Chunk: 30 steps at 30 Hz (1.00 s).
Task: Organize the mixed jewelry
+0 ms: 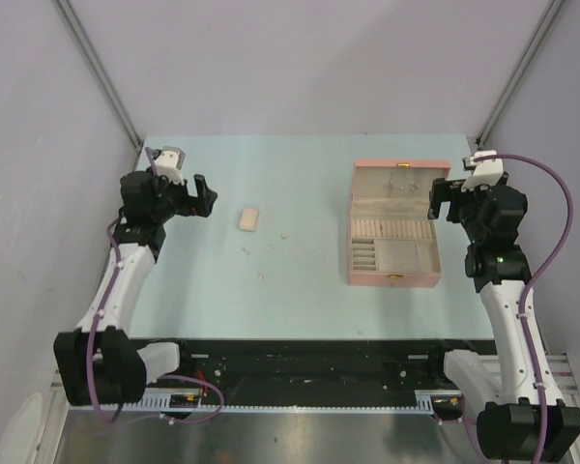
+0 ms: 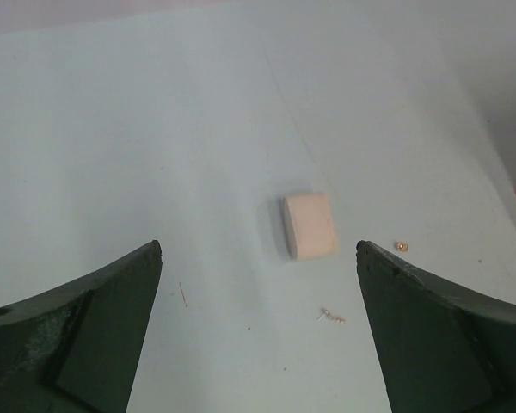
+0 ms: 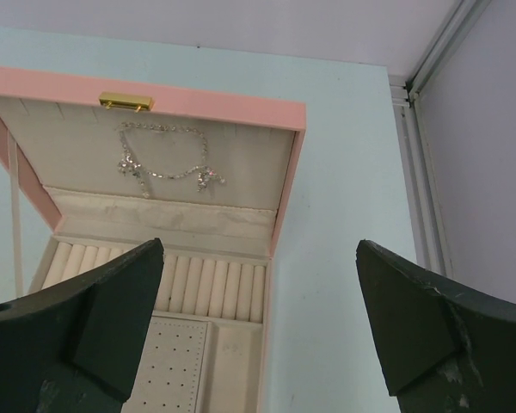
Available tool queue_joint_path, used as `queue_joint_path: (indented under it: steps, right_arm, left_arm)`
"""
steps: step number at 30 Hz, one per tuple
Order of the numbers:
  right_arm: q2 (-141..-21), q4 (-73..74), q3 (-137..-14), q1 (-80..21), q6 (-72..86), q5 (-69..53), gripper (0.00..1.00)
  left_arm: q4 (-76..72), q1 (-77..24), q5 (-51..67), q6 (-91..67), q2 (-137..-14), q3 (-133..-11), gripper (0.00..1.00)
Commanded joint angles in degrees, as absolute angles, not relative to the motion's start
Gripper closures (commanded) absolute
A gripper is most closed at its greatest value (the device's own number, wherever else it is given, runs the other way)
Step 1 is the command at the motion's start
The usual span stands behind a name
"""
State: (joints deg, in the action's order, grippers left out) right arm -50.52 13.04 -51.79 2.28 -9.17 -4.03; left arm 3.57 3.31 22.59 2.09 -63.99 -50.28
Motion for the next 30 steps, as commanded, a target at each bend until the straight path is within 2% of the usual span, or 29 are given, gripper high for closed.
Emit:
queue_joint_path:
  steps: [1,11,20,30]
  right_arm:
    - [-50.71,12.57,-53.44,1.49,-10.55,-5.45,0.00]
    - [-51.85,12.04,-53.00,1.14,-10.99,-4.83,0.00]
    - [-52.65,11.69,-52.29,1.32,-11.60,-5.19,0.00]
    - [-52.91,11.34,-52.03,1.23,-12.30,-5.01,0.00]
  left_arm:
    - [6.51,3.43,21.27,2.38,-69.60,-55.19,0.00]
    - [5.62,-5.88,14.94,-1.04,-84.36,-60.98,0.00]
    - [8.08,-9.23,17.58,-2.90,-100.88,-71.00,0.03]
    - [10.02,-12.39,15.47,-2.37,-106.17,-71.81,0.04]
